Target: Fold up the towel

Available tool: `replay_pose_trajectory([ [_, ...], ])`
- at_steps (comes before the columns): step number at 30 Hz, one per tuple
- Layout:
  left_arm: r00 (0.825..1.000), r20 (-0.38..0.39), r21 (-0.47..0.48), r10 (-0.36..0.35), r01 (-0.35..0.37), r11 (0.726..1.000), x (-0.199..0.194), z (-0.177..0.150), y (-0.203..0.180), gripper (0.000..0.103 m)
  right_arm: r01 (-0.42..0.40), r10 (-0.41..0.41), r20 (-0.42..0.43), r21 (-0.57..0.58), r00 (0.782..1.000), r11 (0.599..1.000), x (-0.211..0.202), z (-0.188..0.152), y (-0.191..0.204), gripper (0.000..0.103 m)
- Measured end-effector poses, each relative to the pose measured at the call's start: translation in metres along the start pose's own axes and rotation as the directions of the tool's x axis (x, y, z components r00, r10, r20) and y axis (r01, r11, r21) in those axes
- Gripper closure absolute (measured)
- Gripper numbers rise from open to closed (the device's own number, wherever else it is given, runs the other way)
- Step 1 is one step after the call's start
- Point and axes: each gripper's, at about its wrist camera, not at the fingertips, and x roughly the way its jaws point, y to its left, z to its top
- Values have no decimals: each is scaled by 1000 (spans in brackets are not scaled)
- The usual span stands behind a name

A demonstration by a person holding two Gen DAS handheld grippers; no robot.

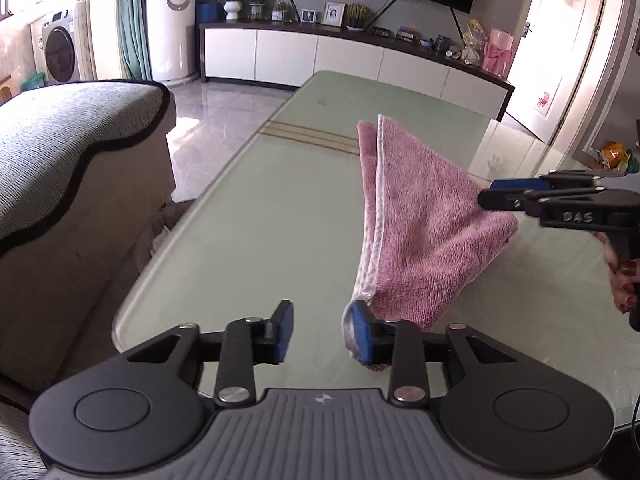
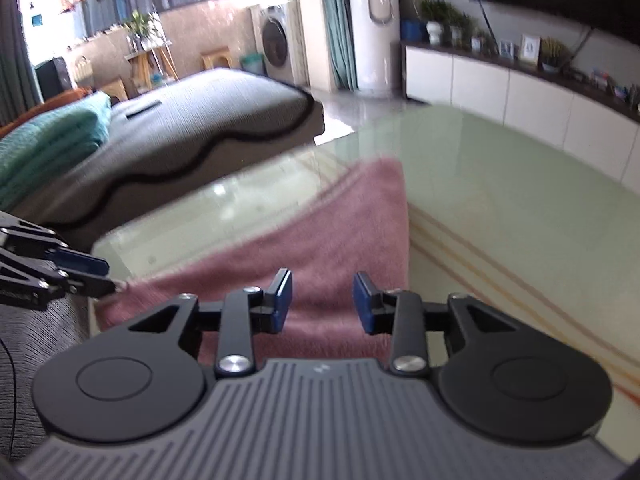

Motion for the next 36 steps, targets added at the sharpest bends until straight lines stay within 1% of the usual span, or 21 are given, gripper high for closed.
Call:
replay_pose_trajectory([
  [1, 1000, 3, -5, -4, 4, 1000, -2, 1, 1, 60, -2, 2, -11, -11, 1000, 1000, 0, 1, 1, 70],
  [4, 1000, 23, -19, -4, 5, 1000, -9, 2, 5, 53, -6, 4, -50, -34, 999, 999, 6, -2, 3, 70],
  [6, 999, 41, -28, -1, 2, 1000, -13, 3, 6, 46, -7, 4, -78, -39, 997, 999, 13, -5, 3, 70],
  [7, 999, 49, -34, -4, 5, 999, -15, 4, 6, 45, -4, 1, -94, -39, 996, 999, 17, -7, 3, 70],
  [8, 998, 54, -41, -11, 14, 999, -16, 4, 8, 44, -2, -2, -104, -37, 995, 999, 19, -9, 2, 70],
  [10, 998, 47, -50, -48, 51, 997, -18, 5, 8, 39, 1, -5, -123, -34, 992, 999, 26, -12, 2, 69],
  [12, 995, 34, -53, -91, 93, 994, -17, 6, 6, 37, -1, -2, -125, -31, 992, 1000, 28, -13, 3, 68],
  [14, 991, 11, -35, -132, 132, 991, -13, 3, 0, 37, -2, -1, -130, -30, 992, 1000, 27, -13, 2, 68],
  [16, 988, -23, 16, -149, 150, 989, -4, 0, -12, 36, -3, -2, -135, -34, 991, 999, 28, -13, 3, 68],
  [21, 987, -73, 113, -144, 152, 982, 16, -11, -36, 35, -1, -4, -147, -36, 989, 999, 29, -12, 5, 67],
  [26, 989, -93, 163, -115, 129, 978, 33, -18, -48, 35, -7, 3, -148, -31, 989, 999, 27, -12, 4, 67],
  [28, 990, -100, 174, -94, 111, 979, 40, -19, -51, 38, -13, 10, -148, -22, 989, 1000, 26, -12, 2, 67],
  [29, 991, -101, 177, -85, 103, 979, 42, -19, -52, 42, -15, 12, -147, -20, 989, 1000, 26, -12, 2, 67],
  [30, 993, -96, 185, -67, 84, 979, 45, -19, -53, 48, -16, 14, -147, -18, 989, 1000, 26, -11, 1, 67],
  [31, 995, -91, 195, -49, 66, 979, 46, -20, -53, 52, -21, 19, -143, -13, 989, 1000, 25, -9, 1, 67],
  [32, 996, -86, 210, -32, 49, 976, 46, -19, -54, 59, -35, 35, -130, 7, 991, 999, 22, -7, -2, 67],
  [33, 996, -82, 220, -21, 38, 975, 46, -19, -55, 62, -46, 48, -118, 18, 992, 999, 19, -5, -3, 67],
  [34, 996, -82, 221, -22, 40, 974, 46, -19, -54, 63, -65, 68, -88, 30, 994, 997, 15, 0, -5, 67],
  [36, 996, -82, 225, -24, 42, 973, 45, -18, -53, 68, -67, 68, -80, 20, 994, 998, 13, 4, -5, 66],
])
